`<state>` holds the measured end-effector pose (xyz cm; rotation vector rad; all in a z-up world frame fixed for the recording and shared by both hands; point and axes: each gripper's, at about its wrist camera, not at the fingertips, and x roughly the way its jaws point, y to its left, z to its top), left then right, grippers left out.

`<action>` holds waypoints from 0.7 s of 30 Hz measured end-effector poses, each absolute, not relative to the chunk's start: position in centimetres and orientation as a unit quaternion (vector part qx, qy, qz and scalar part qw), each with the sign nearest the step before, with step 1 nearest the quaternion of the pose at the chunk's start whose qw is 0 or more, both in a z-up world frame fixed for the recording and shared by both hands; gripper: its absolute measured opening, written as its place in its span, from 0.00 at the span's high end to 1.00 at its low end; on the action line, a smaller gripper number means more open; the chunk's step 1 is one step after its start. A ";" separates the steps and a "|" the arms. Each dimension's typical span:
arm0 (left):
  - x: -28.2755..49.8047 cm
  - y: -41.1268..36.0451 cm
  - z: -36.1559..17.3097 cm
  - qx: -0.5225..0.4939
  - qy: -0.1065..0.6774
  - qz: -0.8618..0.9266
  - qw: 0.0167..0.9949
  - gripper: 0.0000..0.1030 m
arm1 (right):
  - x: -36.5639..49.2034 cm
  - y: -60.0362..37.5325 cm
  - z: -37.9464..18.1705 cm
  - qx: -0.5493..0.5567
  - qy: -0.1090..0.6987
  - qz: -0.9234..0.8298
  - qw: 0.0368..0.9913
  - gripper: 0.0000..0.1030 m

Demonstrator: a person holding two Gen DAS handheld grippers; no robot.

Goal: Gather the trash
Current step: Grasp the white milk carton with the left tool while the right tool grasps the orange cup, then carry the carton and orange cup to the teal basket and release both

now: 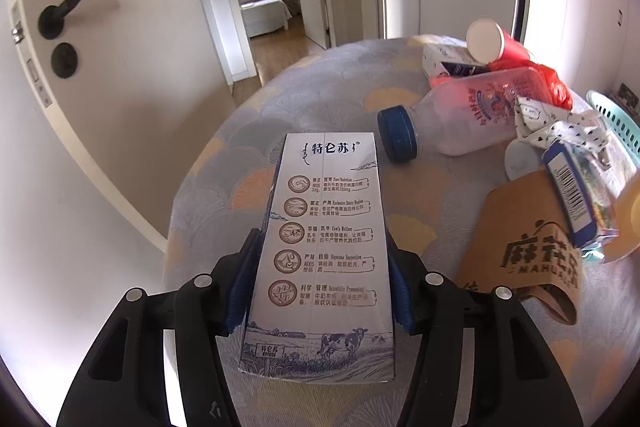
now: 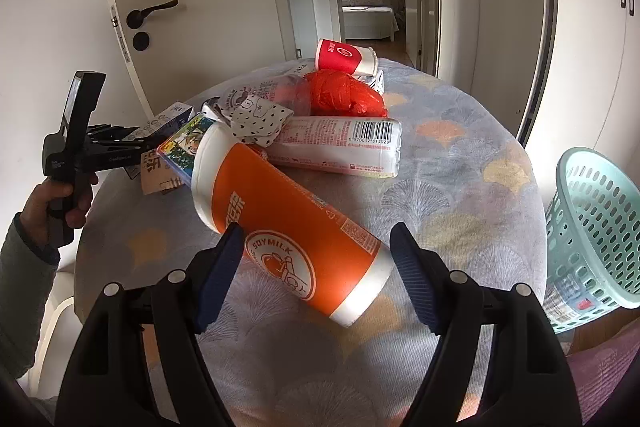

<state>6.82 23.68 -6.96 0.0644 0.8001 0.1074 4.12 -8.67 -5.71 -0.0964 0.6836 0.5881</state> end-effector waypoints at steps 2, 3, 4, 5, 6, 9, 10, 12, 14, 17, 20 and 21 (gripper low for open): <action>5.8 23.5 -6.7 0.025 0.388 0.051 0.920 0.47 | 3.3 -8.3 -5.4 -0.054 0.334 0.301 0.891 0.31; 6.0 23.4 -6.5 0.024 0.388 0.050 0.920 0.47 | 2.9 -7.9 -5.4 -0.070 0.331 0.301 0.892 0.31; 6.0 23.2 -6.6 0.023 0.388 0.047 0.920 0.47 | 2.7 -7.4 -5.5 -0.094 0.328 0.293 0.893 0.30; 5.9 23.0 -6.6 0.024 0.389 0.045 0.920 0.47 | 2.6 -6.8 -5.7 -0.118 0.325 0.283 0.895 0.30; 6.0 22.7 -6.6 0.026 0.390 0.044 0.919 0.47 | 2.6 -6.3 -6.0 -0.137 0.323 0.277 0.894 0.28; 5.7 22.3 -6.7 0.029 0.393 0.043 0.918 0.47 | 3.2 -5.0 -6.9 -0.181 0.320 0.260 0.893 0.28; 5.6 22.2 -6.8 0.028 0.394 0.042 0.918 0.47 | 3.3 -4.6 -6.9 -0.192 0.318 0.261 0.891 0.28; 5.8 22.1 -6.9 0.025 0.394 0.040 0.918 0.47 | 3.4 -4.0 -6.8 -0.206 0.313 0.277 0.885 0.28; 5.6 22.1 -7.0 0.023 0.394 0.037 0.918 0.47 | 3.6 -3.4 -6.7 -0.223 0.316 0.294 0.874 0.27; 5.4 21.9 -6.9 0.019 0.391 0.039 0.919 0.47 | 3.7 -2.4 -6.8 -0.238 0.307 0.294 0.873 0.27; 5.0 22.0 -6.5 0.016 0.384 0.044 0.922 0.47 | 3.7 -2.1 -6.9 -0.234 0.310 0.298 0.872 0.39; 4.8 22.0 -6.2 0.015 0.382 0.047 0.923 0.47 | 3.6 -2.2 -6.8 -0.233 0.306 0.297 0.874 0.45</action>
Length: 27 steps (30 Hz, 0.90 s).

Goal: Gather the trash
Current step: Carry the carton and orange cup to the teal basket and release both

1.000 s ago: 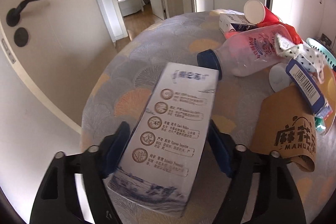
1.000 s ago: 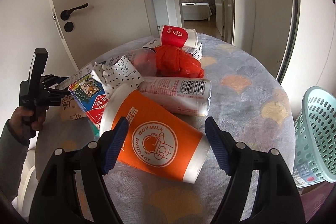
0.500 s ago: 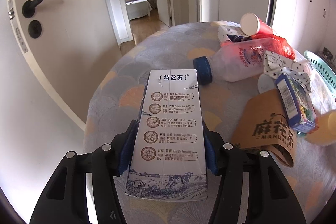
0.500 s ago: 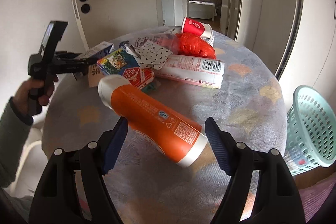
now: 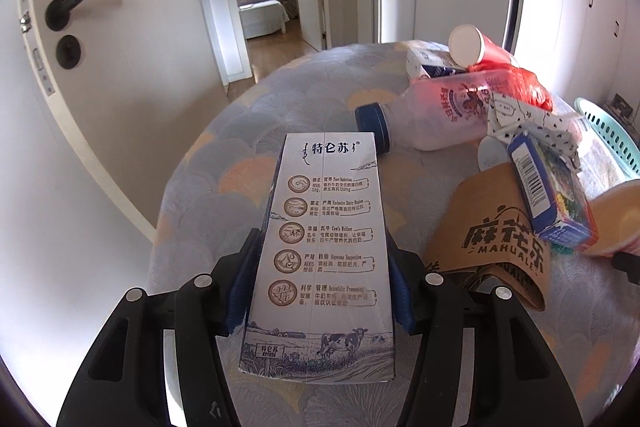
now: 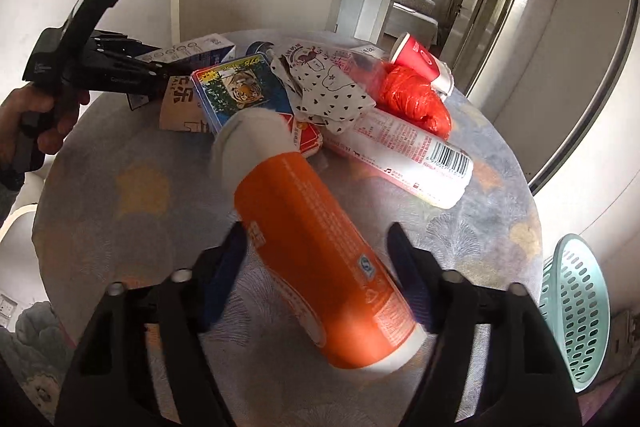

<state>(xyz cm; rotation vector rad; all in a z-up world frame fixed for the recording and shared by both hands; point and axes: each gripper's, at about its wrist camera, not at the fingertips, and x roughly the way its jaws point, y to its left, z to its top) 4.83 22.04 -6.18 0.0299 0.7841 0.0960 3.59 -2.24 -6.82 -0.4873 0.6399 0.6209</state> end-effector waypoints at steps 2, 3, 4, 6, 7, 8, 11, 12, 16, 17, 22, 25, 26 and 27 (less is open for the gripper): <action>4.3 22.2 -5.5 0.013 0.374 0.051 0.926 0.47 | 3.2 -2.9 -6.5 -0.218 0.301 0.297 0.880 0.59; 3.9 22.0 -5.0 0.013 0.368 0.052 0.928 0.47 | 3.2 -3.3 -6.3 -0.203 0.301 0.298 0.883 0.62; 3.6 21.8 -4.5 0.014 0.361 0.053 0.931 0.47 | 3.2 -3.8 -6.1 -0.188 0.301 0.294 0.888 0.63; 3.3 21.3 -3.4 0.017 0.351 0.057 0.935 0.47 | 3.4 -4.8 -5.9 -0.159 0.302 0.286 0.895 0.63; 3.2 20.9 -3.0 0.017 0.345 0.058 0.937 0.47 | 3.4 -5.4 -5.7 -0.145 0.300 0.282 0.900 0.63; 3.0 20.5 -2.3 0.016 0.336 0.056 0.940 0.47 | 3.5 -6.0 -5.4 -0.131 0.301 0.280 0.902 0.63; 2.5 19.4 -0.5 0.007 0.312 0.037 0.949 0.47 | 3.8 -7.7 -4.4 -0.103 0.297 0.268 0.911 0.63; 2.3 18.8 0.2 0.007 0.304 0.031 0.952 0.47 | 3.8 -8.3 -3.9 -0.097 0.291 0.261 0.915 0.63; 2.2 15.6 2.5 0.011 0.276 0.004 0.961 0.47 | 4.5 -10.9 -2.5 -0.059 0.277 0.230 0.931 0.63; 2.4 14.7 2.9 0.012 0.272 -0.004 0.962 0.47 | 4.8 -11.6 -2.3 -0.051 0.274 0.221 0.934 0.63; 3.5 8.6 4.8 0.023 0.257 -0.061 0.964 0.47 | 6.5 -15.7 -1.7 0.002 0.273 0.179 0.945 0.63; 4.8 4.3 5.0 0.031 0.266 -0.097 0.959 0.47 | 7.3 -18.4 -1.5 0.027 0.268 0.146 0.952 0.63; 5.4 2.5 5.1 0.034 0.271 -0.110 0.955 0.47 | 7.6 -19.5 -1.5 0.037 0.267 0.133 0.954 0.63; 5.8 1.0 5.4 0.036 0.274 -0.124 0.953 0.47 | 7.9 -20.4 -1.5 0.047 0.267 0.119 0.955 0.63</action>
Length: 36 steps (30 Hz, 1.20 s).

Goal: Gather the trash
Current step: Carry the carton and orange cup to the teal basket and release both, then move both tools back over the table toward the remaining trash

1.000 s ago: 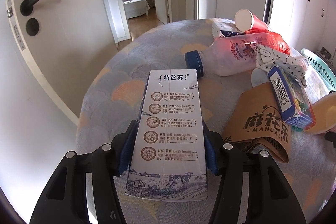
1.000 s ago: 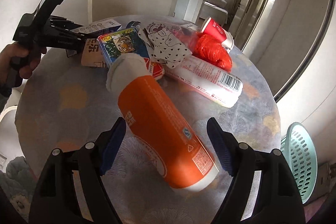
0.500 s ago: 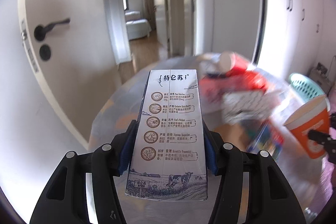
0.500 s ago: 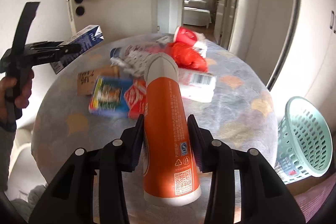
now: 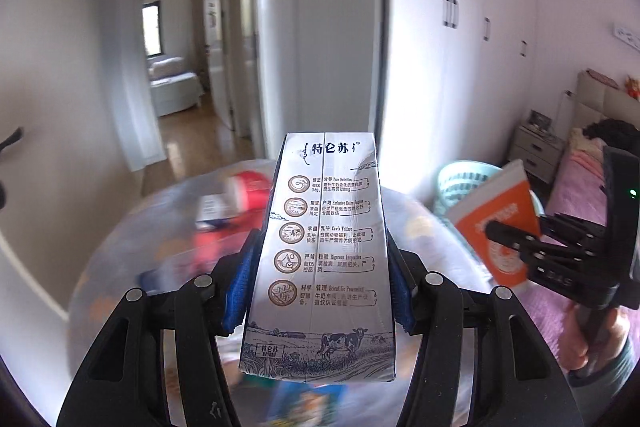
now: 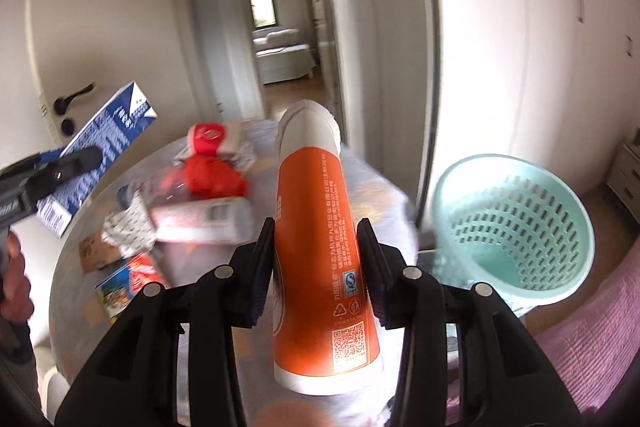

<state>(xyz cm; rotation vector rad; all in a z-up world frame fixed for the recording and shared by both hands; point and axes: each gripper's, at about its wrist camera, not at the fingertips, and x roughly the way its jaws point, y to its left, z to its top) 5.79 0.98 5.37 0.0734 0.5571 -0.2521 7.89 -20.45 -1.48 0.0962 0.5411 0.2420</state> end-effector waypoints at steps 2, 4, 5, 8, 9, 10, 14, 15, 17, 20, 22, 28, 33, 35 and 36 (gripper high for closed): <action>6.8 -2.2 5.7 0.045 0.274 -0.148 0.949 0.47 | 9.1 -23.0 -1.5 0.076 0.266 0.098 0.956 0.63; 8.1 -5.3 5.9 0.051 0.272 -0.166 0.947 0.47 | 10.2 -25.7 -1.6 0.105 0.267 0.069 0.956 0.63; 8.6 -6.6 5.9 0.050 0.273 -0.176 0.945 0.47 | 10.8 -27.2 -1.7 0.116 0.268 0.049 0.955 0.63; 11.6 -11.7 5.4 0.047 0.274 -0.212 0.937 0.47 | 12.9 -30.7 -2.7 0.152 0.277 0.003 0.949 0.63; 12.7 -13.3 5.0 0.049 0.275 -0.218 0.935 0.47 | 13.8 -31.9 -3.1 0.167 0.280 -0.007 0.946 0.63; 13.7 -14.5 4.4 0.041 0.282 -0.232 0.930 0.47 | 14.5 -33.0 -3.7 0.181 0.283 -0.020 0.942 0.63; 18.7 -19.2 1.0 -0.002 0.331 -0.278 0.902 0.47 | 16.6 -36.4 -5.7 0.224 0.295 -0.058 0.927 0.63; 19.5 -20.1 0.2 -0.008 0.337 -0.287 0.897 0.47 | 17.0 -37.0 -6.2 0.230 0.298 -0.067 0.924 0.63; 20.8 -21.7 -1.7 -0.017 0.361 -0.293 0.885 0.47 | 17.7 -38.1 -7.3 0.241 0.310 -0.082 0.916 0.63; 22.4 -23.0 -4.4 -0.019 0.385 -0.292 0.875 0.47 | 18.6 -38.7 -8.6 0.247 0.329 -0.094 0.907 0.62; 23.1 -23.7 -5.7 -0.015 0.397 -0.292 0.870 0.47 | 19.2 -38.7 -9.3 0.251 0.341 -0.094 0.901 0.60; 23.6 -23.3 -6.9 -0.014 0.402 -0.281 0.871 0.40 | 19.9 -38.3 -10.0 0.253 0.352 -0.093 0.897 0.47; 22.5 -21.2 -4.6 -0.037 0.381 -0.275 0.882 0.31 | 19.1 -37.2 -9.1 0.244 0.336 -0.091 0.905 0.45; 21.5 -20.0 -3.3 -0.038 0.365 -0.265 0.892 0.30 | 18.8 -37.6 -8.4 0.247 0.331 -0.087 0.907 0.45; 21.0 -19.3 -2.6 -0.041 0.356 -0.262 0.896 0.30 | 18.5 -37.5 -8.2 0.249 0.328 -0.085 0.907 0.44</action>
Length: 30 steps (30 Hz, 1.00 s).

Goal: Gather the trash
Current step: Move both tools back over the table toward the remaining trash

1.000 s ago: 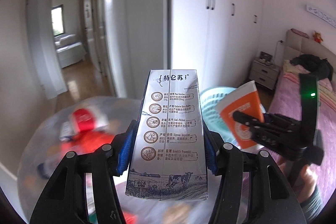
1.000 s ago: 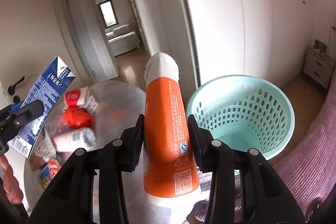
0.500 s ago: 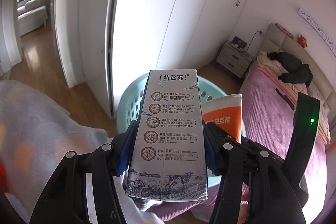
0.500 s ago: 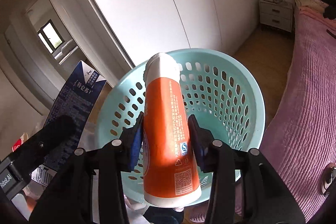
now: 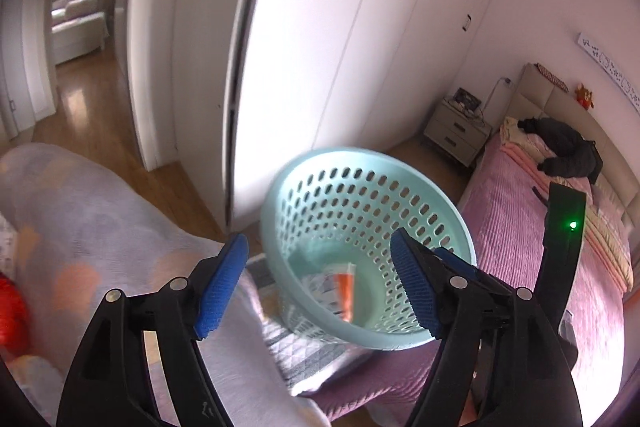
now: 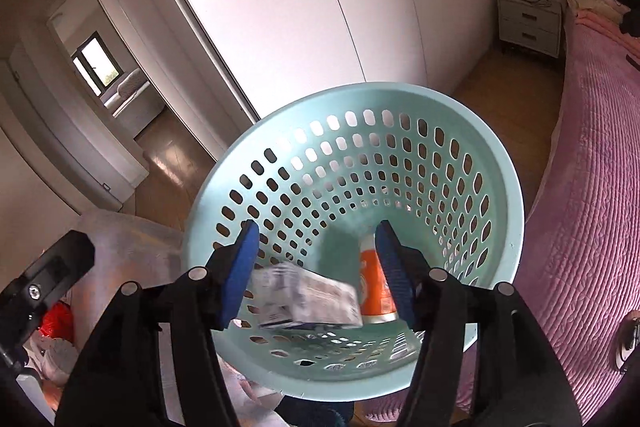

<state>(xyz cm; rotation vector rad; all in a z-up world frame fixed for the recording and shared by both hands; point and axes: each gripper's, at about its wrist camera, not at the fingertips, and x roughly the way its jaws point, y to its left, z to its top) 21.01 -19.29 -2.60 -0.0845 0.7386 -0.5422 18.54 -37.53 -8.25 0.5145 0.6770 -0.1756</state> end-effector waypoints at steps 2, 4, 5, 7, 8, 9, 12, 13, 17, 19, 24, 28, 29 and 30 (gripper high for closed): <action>20.0 -17.6 -1.2 -0.050 0.340 -0.261 0.902 0.28 | 18.3 -37.6 -7.9 0.248 0.325 -0.080 0.909 0.43; 19.2 -16.7 0.1 -0.052 0.330 -0.253 0.908 0.27 | 18.3 -37.9 -7.9 0.246 0.325 -0.077 0.910 0.43; 18.8 -16.2 0.5 -0.054 0.325 -0.250 0.910 0.27 | 18.1 -37.8 -7.8 0.246 0.324 -0.074 0.910 0.43; 17.7 -14.9 1.7 -0.058 0.314 -0.246 0.915 0.27 | 17.6 -37.3 -7.3 0.244 0.322 -0.068 0.912 0.43; 17.1 -14.3 2.2 -0.059 0.309 -0.242 0.918 0.27 | 17.4 -36.9 -7.0 0.240 0.320 -0.066 0.914 0.43; 16.6 -13.7 2.7 -0.059 0.304 -0.240 0.920 0.27 | 17.1 -36.5 -6.7 0.235 0.319 -0.064 0.916 0.43; 14.8 -11.5 4.3 -0.057 0.284 -0.232 0.928 0.27 | 16.0 -35.4 -5.3 0.218 0.309 -0.057 0.924 0.43; 14.0 -10.6 4.8 -0.058 0.276 -0.229 0.932 0.27 | 15.6 -35.0 -4.8 0.214 0.304 -0.053 0.927 0.43; 11.4 -7.1 6.9 -0.061 0.245 -0.214 0.944 0.27 | 13.7 -33.0 -3.0 0.197 0.288 -0.032 0.937 0.43; 10.1 -5.4 7.5 -0.068 0.236 -0.203 0.948 0.25 | 12.6 -31.4 -2.2 0.187 0.280 -0.016 0.942 0.41; 7.4 -0.8 8.1 -0.085 0.222 -0.168 0.957 0.21 | 10.2 -26.8 -0.7 0.152 0.267 0.029 0.951 0.38; 5.0 2.8 7.7 -0.083 0.210 -0.134 0.965 0.13 | 8.7 -23.0 -0.4 0.124 0.264 0.060 0.954 0.38; 4.4 3.7 7.6 -0.080 0.207 -0.123 0.967 0.11 | 8.3 -22.0 -0.4 0.117 0.264 0.067 0.955 0.38; 3.9 4.2 7.5 -0.076 0.206 -0.116 0.969 0.11 | 8.1 -21.1 -0.4 0.109 0.265 0.073 0.955 0.38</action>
